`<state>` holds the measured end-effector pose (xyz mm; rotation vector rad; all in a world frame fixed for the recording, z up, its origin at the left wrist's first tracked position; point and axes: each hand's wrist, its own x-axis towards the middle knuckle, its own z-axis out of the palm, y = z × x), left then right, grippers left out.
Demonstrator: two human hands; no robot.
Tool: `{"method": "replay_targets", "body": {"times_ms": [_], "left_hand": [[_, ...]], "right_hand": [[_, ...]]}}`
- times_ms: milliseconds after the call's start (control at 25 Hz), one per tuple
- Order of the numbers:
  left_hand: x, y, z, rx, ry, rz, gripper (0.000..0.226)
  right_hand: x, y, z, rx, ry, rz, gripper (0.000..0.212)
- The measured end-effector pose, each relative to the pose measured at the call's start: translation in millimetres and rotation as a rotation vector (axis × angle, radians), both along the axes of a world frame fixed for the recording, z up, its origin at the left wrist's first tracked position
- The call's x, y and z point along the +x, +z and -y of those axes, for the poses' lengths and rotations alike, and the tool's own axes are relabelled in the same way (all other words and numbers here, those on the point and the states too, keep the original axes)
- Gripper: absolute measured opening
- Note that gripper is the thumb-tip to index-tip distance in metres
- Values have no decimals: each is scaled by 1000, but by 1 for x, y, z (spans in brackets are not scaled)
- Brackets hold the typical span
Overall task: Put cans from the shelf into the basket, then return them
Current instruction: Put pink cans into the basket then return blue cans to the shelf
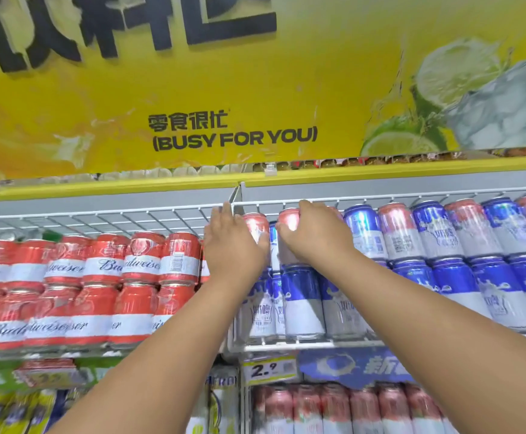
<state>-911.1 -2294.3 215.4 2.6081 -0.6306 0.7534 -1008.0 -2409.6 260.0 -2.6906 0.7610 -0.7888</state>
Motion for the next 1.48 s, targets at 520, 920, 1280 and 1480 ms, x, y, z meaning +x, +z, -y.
{"method": "replay_targets", "body": {"times_ms": [520,920,1280,1480], "left_hand": [[18,-14,14,-276,-37,43,83],[-4,6,-4,-384,-84,-66,73],[-62,34,-7,-817,-405,-475,39],[-136,26,-2,-864,-436,-553,31]], "right_hand": [[26,-7,-2,92,-131,195,69],[-2,14,1,363,160,392,78],[-55,10,19,911,294,520,35],[-122,-11,41,951,389,496,37]]}}
